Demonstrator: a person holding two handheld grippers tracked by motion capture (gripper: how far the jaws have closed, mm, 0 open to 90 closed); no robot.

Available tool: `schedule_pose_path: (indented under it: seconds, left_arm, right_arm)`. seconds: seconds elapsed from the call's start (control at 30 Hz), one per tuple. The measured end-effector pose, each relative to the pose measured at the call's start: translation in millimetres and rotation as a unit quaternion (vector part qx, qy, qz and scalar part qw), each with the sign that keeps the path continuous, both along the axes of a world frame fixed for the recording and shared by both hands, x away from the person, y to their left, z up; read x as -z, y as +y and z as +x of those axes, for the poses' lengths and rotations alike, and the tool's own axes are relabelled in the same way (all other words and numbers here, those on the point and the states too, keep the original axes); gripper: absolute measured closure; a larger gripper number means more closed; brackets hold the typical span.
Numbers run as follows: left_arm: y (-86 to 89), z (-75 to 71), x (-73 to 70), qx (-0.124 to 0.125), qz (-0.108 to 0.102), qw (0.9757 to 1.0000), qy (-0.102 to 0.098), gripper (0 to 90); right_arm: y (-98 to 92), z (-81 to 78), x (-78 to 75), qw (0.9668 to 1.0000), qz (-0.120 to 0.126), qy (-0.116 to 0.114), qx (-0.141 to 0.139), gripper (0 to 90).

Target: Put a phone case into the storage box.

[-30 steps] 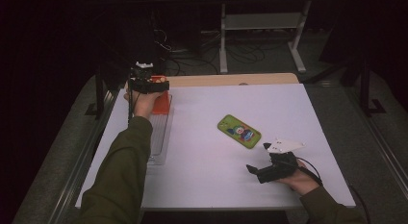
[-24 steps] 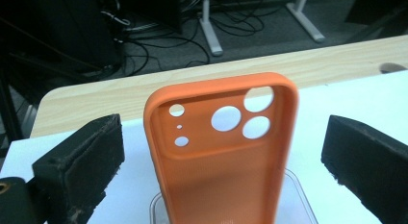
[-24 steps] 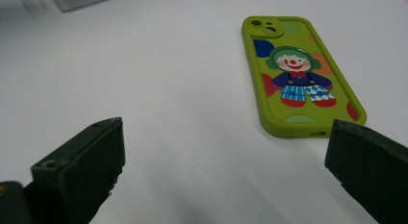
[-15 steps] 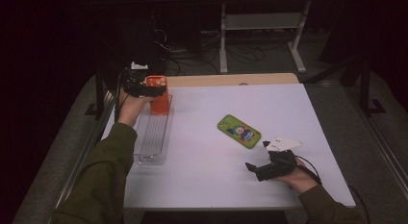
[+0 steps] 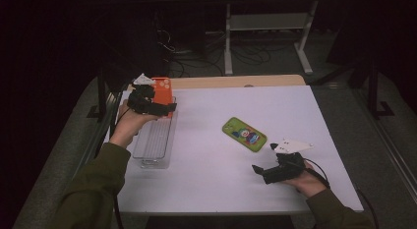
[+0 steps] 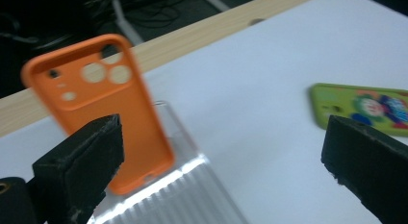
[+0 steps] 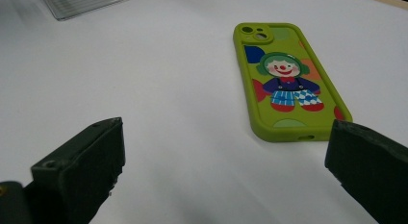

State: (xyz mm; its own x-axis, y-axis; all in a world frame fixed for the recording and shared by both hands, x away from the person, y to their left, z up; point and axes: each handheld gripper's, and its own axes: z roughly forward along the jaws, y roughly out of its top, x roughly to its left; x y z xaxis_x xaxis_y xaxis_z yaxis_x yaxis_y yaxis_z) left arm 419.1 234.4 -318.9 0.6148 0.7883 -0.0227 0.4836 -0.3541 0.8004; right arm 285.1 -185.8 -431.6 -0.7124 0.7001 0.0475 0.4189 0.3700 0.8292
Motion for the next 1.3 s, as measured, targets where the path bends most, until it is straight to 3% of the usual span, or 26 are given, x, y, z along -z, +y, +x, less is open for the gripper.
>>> schedule_pose_path:
  seconds: [0.2, 0.37, 0.6, 0.77, 1.13, 1.2, 1.3]
  left_arm:
    - [-12.2, -13.4, 1.7, 0.045, -0.013, 0.9989, 0.002, 0.8]
    - [-28.1, -25.5, 6.0, 0.096, -0.021, 0.9952, 0.001, 0.8]
    - [-47.5, -43.4, 14.5, 0.141, -0.025, 0.9897, -0.002, 0.8]
    - [-60.0, -55.0, 27.9, 0.165, -0.028, 0.9858, 0.008, 0.8]
    - [-80.7, -81.9, 59.8, 0.201, -0.013, 0.9791, 0.026, 0.9]
    - [-84.4, -87.8, 65.3, 0.203, -0.018, 0.9787, 0.027, 0.9]
    - [-87.8, -92.8, 73.6, 0.216, -0.007, 0.9761, 0.028, 0.9]
  right_arm:
    - [-0.8, 0.8, -0.5, 1.0, 0.0, 0.001, 0.0, 0.0]
    - [-2.0, 0.0, -1.3, 1.0, 0.001, 0.005, -0.002, 0.0]
    - [-5.5, -0.5, -2.5, 1.0, 0.002, 0.003, -0.002, 0.0]
    - [-4.5, -1.9, -3.6, 1.0, 0.002, 0.005, -0.005, 0.0]
    - [-1.7, 0.5, -10.3, 0.9998, -0.01, 0.016, -0.008, 0.0]
    - [0.1, 1.8, -12.1, 0.9994, -0.014, 0.027, -0.019, 0.0]
    - [4.0, 3.7, -12.8, 0.9983, -0.03, 0.043, -0.025, 0.0]
